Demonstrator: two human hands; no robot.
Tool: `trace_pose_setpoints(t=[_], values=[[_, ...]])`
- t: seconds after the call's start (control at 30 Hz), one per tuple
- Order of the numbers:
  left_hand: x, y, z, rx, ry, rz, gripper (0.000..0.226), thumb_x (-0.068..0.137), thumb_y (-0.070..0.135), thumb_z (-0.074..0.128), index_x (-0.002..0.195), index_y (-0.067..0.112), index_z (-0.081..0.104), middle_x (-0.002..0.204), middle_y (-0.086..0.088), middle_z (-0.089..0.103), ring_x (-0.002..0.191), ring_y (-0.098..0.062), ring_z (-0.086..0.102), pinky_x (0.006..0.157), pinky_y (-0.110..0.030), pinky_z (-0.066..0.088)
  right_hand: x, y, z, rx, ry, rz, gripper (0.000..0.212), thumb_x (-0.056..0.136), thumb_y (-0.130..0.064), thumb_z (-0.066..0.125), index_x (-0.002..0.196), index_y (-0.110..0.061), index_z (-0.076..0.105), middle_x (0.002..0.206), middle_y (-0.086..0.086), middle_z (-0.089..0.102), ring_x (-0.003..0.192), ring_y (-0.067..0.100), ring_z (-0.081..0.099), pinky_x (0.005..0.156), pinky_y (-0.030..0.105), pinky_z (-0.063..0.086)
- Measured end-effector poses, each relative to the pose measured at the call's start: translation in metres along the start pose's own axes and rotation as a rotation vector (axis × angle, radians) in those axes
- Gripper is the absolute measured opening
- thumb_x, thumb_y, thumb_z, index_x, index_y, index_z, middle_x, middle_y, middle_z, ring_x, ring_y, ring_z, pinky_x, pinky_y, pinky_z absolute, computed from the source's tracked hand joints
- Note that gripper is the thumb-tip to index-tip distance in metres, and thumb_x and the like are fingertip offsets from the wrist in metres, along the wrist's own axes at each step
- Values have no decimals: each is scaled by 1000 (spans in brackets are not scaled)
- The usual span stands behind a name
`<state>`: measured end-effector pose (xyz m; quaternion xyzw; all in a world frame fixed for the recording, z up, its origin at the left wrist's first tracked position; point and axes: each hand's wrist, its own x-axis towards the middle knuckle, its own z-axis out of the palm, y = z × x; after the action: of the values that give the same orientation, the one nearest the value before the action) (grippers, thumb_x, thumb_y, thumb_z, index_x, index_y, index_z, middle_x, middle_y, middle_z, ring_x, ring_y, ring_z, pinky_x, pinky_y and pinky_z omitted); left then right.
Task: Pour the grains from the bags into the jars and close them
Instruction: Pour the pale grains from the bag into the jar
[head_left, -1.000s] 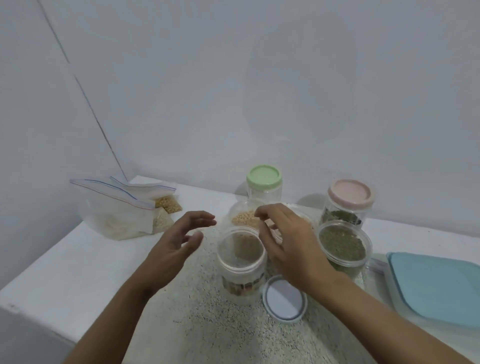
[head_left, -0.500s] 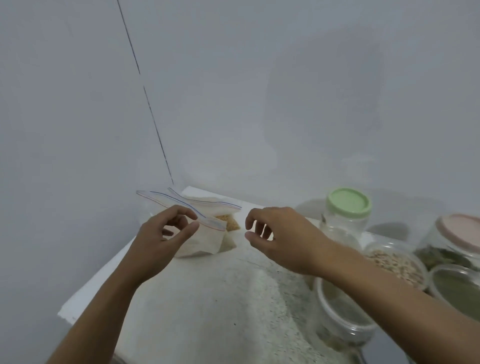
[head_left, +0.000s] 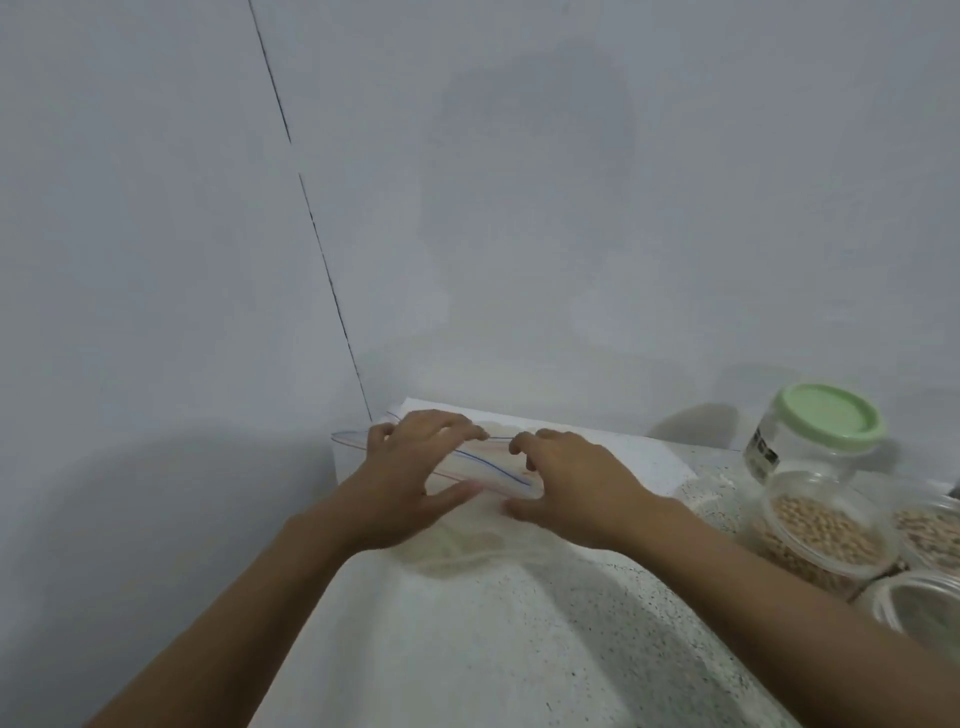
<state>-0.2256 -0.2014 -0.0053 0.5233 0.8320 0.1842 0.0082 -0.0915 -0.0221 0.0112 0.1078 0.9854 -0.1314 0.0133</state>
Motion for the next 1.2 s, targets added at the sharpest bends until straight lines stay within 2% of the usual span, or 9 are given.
trace_pose_setpoints(t=[0.1, 0.2, 0.33, 0.5, 0.6, 0.8, 0.9, 1.0, 1.2], values=[[11, -10, 6, 82, -107, 55, 48, 97, 66, 45, 140, 44, 45, 140, 25, 43, 137, 4, 27, 115, -43, 10, 11, -4, 7, 12, -10, 47, 38, 91, -42, 71, 121, -22, 60, 114, -1, 65, 106, 22, 58, 88, 36, 47], [18, -16, 6, 111, -115, 102, 35, 99, 61, 46, 129, 43, 52, 119, 24, 51, 121, 2, 41, 113, -42, 10, 16, -7, 7, 39, 20, 52, 9, 92, -25, 70, 89, -19, 65, 88, 0, 64, 82, 21, 57, 67, 32, 43], [23, -20, -6, 33, -83, 180, 20, 100, 50, 55, 111, 35, 62, 103, 20, 59, 96, 1, 50, 100, -30, 29, 9, -6, 2, 88, 49, 42, 21, 91, -23, 68, 74, -23, 55, 79, -4, 56, 76, 21, 54, 62, 34, 41], [18, -10, -15, 8, -227, 238, 20, 100, 45, 57, 99, 27, 65, 87, 17, 60, 83, 1, 53, 73, -12, 37, -14, -2, -1, 105, 9, 2, 9, 94, -24, 67, 85, -24, 65, 82, -7, 63, 82, 18, 58, 70, 34, 49], [10, 0, -23, -17, -245, 255, 16, 98, 49, 61, 99, 33, 64, 88, 16, 64, 83, -1, 57, 73, -17, 44, -27, 2, -5, 93, 5, -53, 7, 95, -23, 64, 100, -24, 69, 92, -5, 69, 86, 17, 60, 71, 33, 50], [4, 23, -44, -84, -219, 223, 16, 99, 46, 62, 84, 44, 58, 77, 17, 62, 75, -7, 60, 69, -27, 47, -44, 9, -27, 70, 83, -116, 15, 97, -23, 63, 85, -30, 58, 88, -9, 62, 85, 17, 57, 68, 34, 48], [6, 42, -49, -104, -214, 177, 16, 100, 41, 60, 86, 35, 62, 78, 16, 67, 74, -5, 66, 68, -23, 50, -49, 17, -40, 35, 172, -138, 8, 98, -22, 60, 94, -25, 65, 92, -8, 62, 86, 16, 57, 70, 35, 50], [12, 62, -53, -163, -176, 120, 13, 100, 36, 61, 91, 29, 67, 80, 11, 72, 73, -5, 71, 70, -27, 57, -52, 25, -51, -13, 325, -127, 10, 99, -22, 59, 95, -24, 67, 91, -9, 60, 83, 16, 56, 59, 26, 35], [23, 102, -46, -371, -124, -41, 23, 102, 26, 60, 85, 13, 67, 78, 1, 74, 70, -18, 74, 52, -23, 50, -49, 46, -51, 1, 567, -78, 14, 96, -14, 62, 90, -20, 73, 90, -6, 64, 76, 22, 58, 60, 33, 25]])
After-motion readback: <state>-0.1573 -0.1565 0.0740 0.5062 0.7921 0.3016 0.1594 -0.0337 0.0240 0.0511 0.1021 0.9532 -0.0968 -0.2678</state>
